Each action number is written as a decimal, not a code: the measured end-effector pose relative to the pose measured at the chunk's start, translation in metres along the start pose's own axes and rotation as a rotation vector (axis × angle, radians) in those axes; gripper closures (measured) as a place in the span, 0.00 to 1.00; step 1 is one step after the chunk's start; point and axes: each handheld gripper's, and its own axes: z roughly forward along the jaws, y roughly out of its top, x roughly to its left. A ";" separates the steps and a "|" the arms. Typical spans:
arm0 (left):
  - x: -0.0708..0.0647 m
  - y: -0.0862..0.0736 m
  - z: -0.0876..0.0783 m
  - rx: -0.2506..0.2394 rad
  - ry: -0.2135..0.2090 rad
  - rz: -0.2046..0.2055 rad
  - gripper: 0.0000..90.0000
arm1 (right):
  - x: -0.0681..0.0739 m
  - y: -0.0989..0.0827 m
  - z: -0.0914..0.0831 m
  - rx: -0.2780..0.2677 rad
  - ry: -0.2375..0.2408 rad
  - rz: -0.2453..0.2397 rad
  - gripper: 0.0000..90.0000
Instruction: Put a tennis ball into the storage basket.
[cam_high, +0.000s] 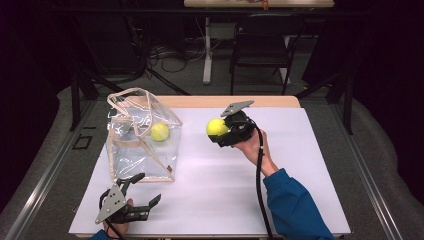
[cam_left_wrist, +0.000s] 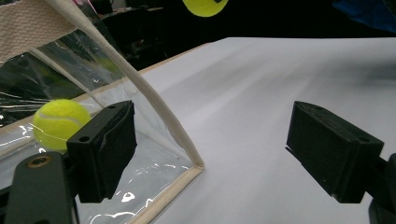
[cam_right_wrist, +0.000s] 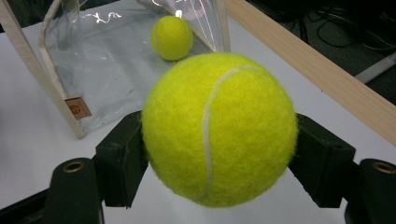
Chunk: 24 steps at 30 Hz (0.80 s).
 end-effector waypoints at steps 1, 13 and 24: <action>0.000 0.000 0.000 0.001 0.000 -0.002 0.17 | 0.000 0.001 0.000 -0.002 0.001 0.001 0.29; 0.000 0.000 0.000 -0.003 0.003 -0.007 0.17 | 0.005 0.011 0.006 -0.019 0.015 -0.013 0.29; 0.001 0.000 0.000 -0.002 0.003 -0.003 0.17 | 0.006 0.020 0.005 -0.045 0.016 -0.015 0.29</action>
